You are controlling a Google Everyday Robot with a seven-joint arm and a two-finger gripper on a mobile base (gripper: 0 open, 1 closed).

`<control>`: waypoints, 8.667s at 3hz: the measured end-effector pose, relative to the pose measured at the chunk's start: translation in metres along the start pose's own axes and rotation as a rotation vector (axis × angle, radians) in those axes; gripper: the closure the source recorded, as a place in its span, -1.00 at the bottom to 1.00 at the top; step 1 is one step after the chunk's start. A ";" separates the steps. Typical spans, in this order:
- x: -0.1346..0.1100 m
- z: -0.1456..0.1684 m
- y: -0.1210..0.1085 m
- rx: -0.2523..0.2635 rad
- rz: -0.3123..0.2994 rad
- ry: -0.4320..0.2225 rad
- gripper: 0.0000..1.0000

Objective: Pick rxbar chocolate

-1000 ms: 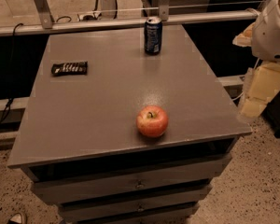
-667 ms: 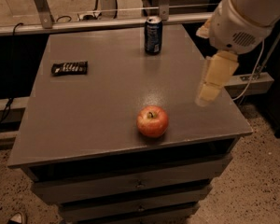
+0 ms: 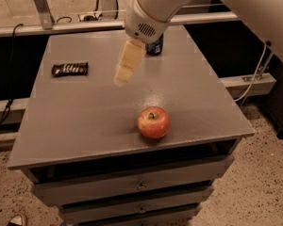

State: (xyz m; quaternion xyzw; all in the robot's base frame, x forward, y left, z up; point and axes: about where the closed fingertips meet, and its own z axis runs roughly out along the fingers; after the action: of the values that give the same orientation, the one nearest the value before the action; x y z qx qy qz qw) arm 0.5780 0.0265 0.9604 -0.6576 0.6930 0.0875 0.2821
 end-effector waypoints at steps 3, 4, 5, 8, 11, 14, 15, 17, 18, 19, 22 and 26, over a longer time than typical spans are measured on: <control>-0.055 0.044 -0.020 -0.028 -0.013 -0.168 -1.00; -0.092 0.094 -0.038 -0.066 0.012 -0.260 -1.00; -0.108 0.148 -0.053 -0.097 0.064 -0.276 -1.00; -0.092 0.234 -0.070 -0.126 0.206 -0.202 -1.00; -0.083 0.213 -0.084 -0.079 0.253 -0.222 0.30; -0.105 0.138 -0.083 0.002 0.213 -0.382 1.00; -0.113 0.139 -0.074 -0.038 0.229 -0.422 0.71; -0.131 0.169 -0.031 -0.177 0.289 -0.398 -0.21; -0.128 0.183 -0.018 -0.201 0.307 -0.354 -0.68; -0.124 0.196 -0.015 -0.202 0.325 -0.332 -1.00; -0.105 0.233 -0.012 -0.172 0.342 -0.254 -0.63; -0.100 0.227 -0.015 -0.153 0.348 -0.243 1.00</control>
Offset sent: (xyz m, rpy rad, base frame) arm 0.0153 0.0280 0.0042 0.1237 -0.0178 0.0518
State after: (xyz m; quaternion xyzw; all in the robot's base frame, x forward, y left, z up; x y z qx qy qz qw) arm 0.6528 0.2231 0.8273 -0.5322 0.7484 0.2656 0.2934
